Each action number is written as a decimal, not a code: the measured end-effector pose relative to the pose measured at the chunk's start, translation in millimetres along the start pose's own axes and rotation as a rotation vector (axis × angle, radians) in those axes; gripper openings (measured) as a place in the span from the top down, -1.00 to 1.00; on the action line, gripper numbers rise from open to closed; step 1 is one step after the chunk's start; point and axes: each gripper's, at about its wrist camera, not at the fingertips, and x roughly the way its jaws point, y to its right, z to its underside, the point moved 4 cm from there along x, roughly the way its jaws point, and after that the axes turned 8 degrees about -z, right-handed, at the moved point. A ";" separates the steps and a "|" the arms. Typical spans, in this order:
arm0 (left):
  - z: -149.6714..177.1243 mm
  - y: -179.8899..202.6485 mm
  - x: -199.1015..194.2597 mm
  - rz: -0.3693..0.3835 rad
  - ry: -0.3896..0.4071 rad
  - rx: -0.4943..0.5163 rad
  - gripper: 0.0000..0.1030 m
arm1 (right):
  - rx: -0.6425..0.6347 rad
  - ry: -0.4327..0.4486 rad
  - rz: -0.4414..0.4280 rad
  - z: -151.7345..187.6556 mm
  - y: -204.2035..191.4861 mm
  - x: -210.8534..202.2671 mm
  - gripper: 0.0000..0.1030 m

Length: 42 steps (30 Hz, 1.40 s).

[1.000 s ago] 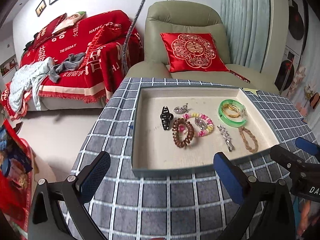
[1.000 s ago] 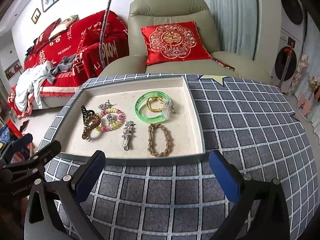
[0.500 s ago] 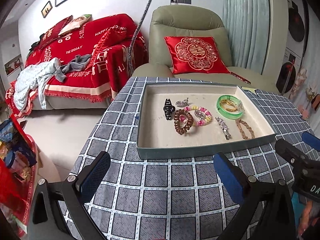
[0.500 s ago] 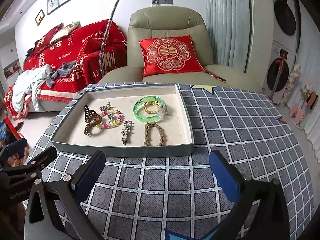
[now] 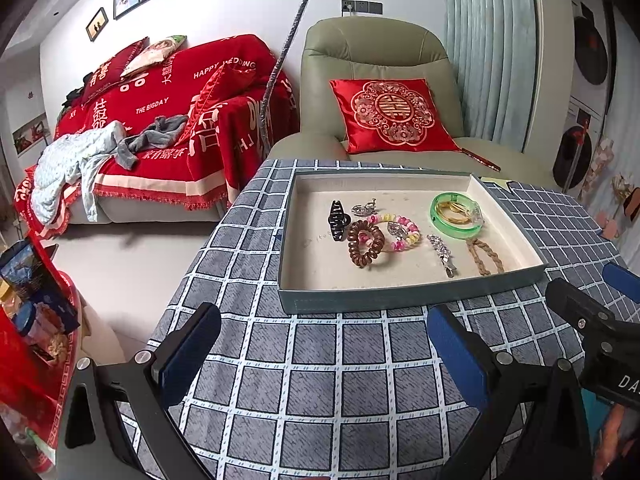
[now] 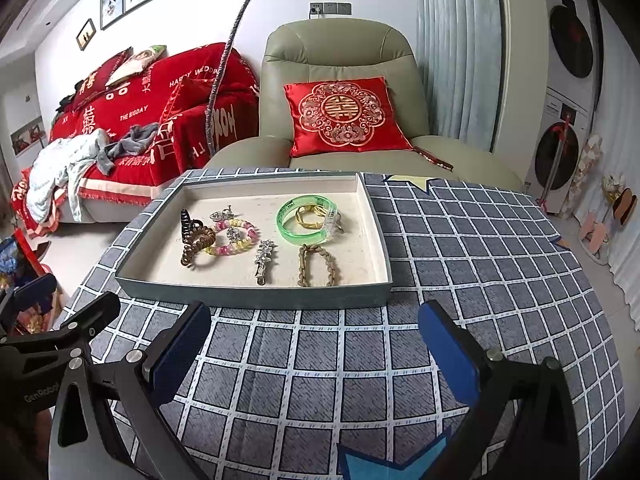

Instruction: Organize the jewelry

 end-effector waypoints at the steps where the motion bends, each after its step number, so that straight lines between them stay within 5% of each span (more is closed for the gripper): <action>1: -0.1 0.0 -1.4 0.001 0.000 0.002 -1.00 | 0.000 0.000 0.000 0.1 -0.2 -0.4 -1.00; 42: 1.7 -6.0 -1.1 -0.012 -0.024 0.012 -1.00 | -0.007 -0.020 -0.004 1.5 -4.1 8.8 -1.00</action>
